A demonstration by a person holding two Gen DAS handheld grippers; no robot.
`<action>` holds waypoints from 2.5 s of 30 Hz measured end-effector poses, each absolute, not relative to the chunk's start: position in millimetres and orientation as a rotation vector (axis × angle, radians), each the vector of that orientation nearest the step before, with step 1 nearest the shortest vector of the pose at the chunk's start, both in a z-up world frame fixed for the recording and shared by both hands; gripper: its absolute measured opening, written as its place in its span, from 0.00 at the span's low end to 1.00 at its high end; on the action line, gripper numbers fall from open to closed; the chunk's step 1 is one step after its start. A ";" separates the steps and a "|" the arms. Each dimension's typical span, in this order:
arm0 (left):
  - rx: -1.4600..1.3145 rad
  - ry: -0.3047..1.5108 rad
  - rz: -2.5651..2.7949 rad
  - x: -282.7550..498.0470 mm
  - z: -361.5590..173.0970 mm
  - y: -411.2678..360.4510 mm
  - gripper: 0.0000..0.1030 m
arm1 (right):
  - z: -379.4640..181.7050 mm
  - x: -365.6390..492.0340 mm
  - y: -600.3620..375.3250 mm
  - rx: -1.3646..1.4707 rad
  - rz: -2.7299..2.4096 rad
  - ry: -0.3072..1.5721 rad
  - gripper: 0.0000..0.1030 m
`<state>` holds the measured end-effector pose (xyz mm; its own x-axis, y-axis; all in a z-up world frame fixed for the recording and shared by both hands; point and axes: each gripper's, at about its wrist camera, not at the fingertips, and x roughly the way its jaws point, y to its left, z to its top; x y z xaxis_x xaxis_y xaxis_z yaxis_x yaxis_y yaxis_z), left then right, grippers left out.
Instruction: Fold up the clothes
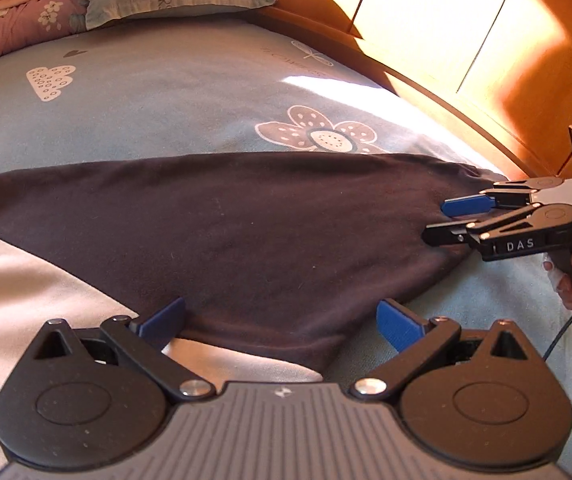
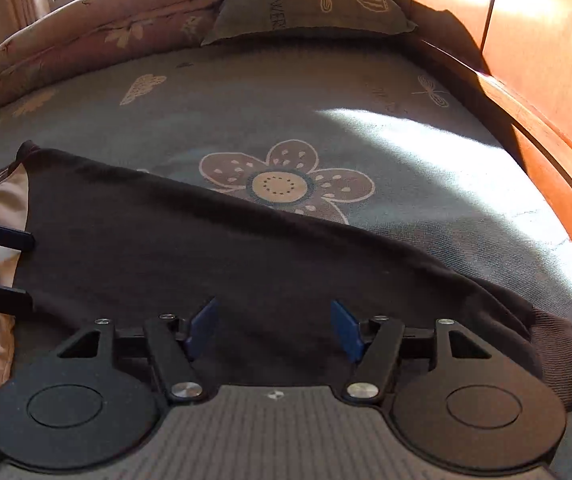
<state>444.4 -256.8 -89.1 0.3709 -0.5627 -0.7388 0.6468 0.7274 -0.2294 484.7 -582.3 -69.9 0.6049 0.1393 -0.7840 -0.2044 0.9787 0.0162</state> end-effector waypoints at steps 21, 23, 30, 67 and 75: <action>-0.053 0.962 -0.506 460.8 -59.2 -114.4 0.98 | -60.6 471.8 -393.6 -0.010 0.368 0.813 0.93; -0.135 0.934 -0.515 486.6 -52.0 -120.6 0.98 | -74.0 466.4 -396.1 -0.003 0.376 0.791 0.96; -0.295 0.915 -0.419 575.0 -86.9 -136.0 0.97 | -81.2 451.2 -392.3 -0.077 0.391 0.730 1.00; -0.222 0.938 -0.463 549.8 -39.7 -154.9 0.99 | -78.6 451.6 -404.9 -0.007 0.364 0.691 1.00; -0.223 1.055 -0.729 562.7 -73.6 -251.7 0.98 | -81.2 453.4 -403.4 -0.020 0.366 0.695 1.00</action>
